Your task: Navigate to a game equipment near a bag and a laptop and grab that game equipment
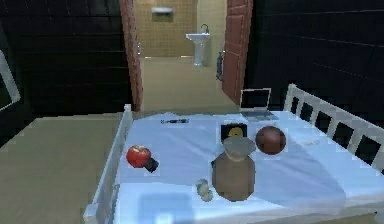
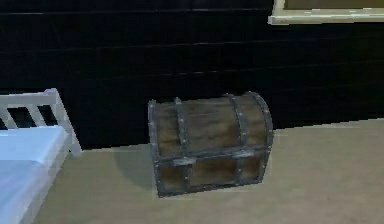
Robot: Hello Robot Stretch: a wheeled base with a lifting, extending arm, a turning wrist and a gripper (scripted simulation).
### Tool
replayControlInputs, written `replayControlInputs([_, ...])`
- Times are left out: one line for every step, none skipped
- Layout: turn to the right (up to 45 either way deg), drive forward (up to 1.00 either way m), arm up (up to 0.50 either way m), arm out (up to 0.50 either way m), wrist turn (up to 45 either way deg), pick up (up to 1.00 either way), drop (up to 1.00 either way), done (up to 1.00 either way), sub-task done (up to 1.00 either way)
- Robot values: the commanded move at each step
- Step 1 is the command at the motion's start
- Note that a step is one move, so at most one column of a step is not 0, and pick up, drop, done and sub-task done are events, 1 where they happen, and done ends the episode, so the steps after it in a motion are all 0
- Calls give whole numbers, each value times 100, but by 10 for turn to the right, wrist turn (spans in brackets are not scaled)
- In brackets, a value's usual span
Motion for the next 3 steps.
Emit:
replayControlInputs([-450, 0, 0, 0, 0, 0, 0, 0, 0])
replayControlInputs([-420, 0, 0, 0, 0, 0, 0, 0, 0])
replayControlInputs([0, 75, 0, 0, 0, 0, 0, 0, 0])
